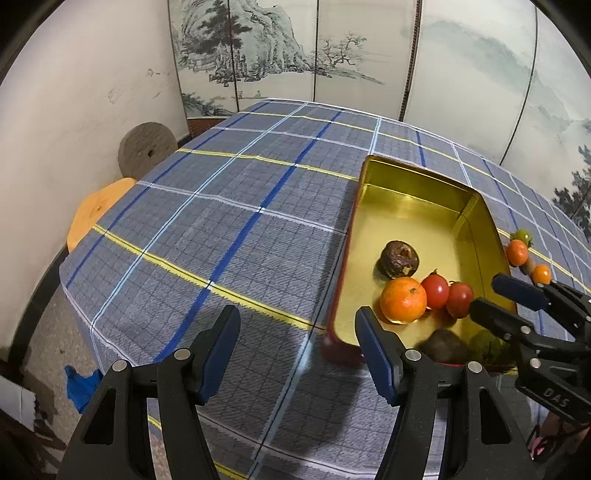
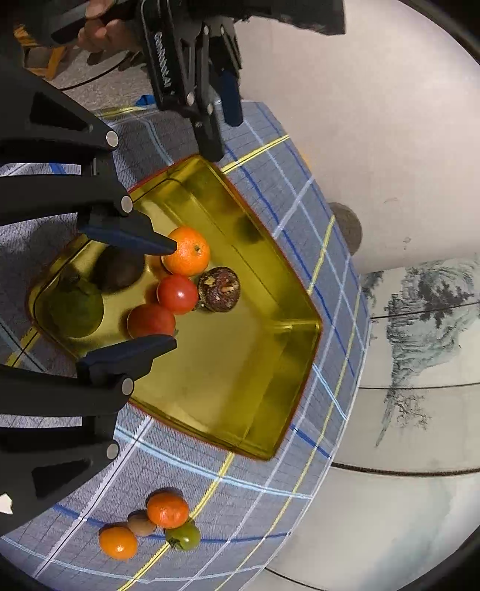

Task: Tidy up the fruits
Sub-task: 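Move the right gripper back to the fruits and grasp the mandarin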

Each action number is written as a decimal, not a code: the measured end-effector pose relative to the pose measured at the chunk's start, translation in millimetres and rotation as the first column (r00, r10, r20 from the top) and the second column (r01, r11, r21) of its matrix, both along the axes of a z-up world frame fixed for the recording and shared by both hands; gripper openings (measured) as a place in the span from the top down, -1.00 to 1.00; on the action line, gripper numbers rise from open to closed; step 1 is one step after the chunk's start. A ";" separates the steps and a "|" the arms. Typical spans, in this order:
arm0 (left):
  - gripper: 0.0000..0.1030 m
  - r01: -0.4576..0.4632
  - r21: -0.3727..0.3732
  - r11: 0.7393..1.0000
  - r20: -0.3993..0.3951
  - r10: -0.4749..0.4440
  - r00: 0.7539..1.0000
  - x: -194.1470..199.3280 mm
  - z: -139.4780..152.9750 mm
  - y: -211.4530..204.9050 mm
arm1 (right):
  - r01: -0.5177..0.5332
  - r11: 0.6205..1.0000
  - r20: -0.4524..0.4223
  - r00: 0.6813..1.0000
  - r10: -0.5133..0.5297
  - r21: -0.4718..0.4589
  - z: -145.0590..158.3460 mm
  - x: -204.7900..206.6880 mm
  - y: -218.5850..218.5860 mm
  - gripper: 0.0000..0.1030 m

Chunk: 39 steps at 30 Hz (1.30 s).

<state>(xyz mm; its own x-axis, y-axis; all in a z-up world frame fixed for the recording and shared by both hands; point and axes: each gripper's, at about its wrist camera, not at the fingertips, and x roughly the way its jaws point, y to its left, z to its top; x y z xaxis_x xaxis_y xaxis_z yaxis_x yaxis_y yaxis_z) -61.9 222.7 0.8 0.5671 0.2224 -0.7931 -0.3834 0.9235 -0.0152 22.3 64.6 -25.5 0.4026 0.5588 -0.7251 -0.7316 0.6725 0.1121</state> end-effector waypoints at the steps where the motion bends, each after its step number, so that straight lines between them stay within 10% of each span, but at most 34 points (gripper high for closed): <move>1: -0.27 0.007 0.001 1.000 0.003 -0.007 1.000 0.8 1.2 -2.5 | 0.005 1.000 0.002 1.000 -0.005 0.008 2.3 -0.7 -2.8 0.15; 22: -0.27 0.218 -0.013 0.976 -0.004 -0.218 0.976 42.7 4.1 -86.8 | 0.400 0.916 -0.001 0.916 -0.401 -0.036 -21.8 53.4 -168.5 0.11; 39: -0.27 0.330 -0.009 0.944 -0.005 -0.330 0.944 90.3 6.4 -146.3 | 0.410 0.908 0.007 0.912 -0.410 -0.085 -45.6 98.4 -170.6 0.12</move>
<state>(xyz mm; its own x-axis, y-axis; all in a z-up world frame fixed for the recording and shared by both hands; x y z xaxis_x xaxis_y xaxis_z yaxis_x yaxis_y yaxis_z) 28.4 76.4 7.2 0.6022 0.0177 -0.7981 -0.0576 0.9981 -0.0214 120.7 -106.0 -71.1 0.5755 0.2843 -0.7668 -0.3885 0.9201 0.0496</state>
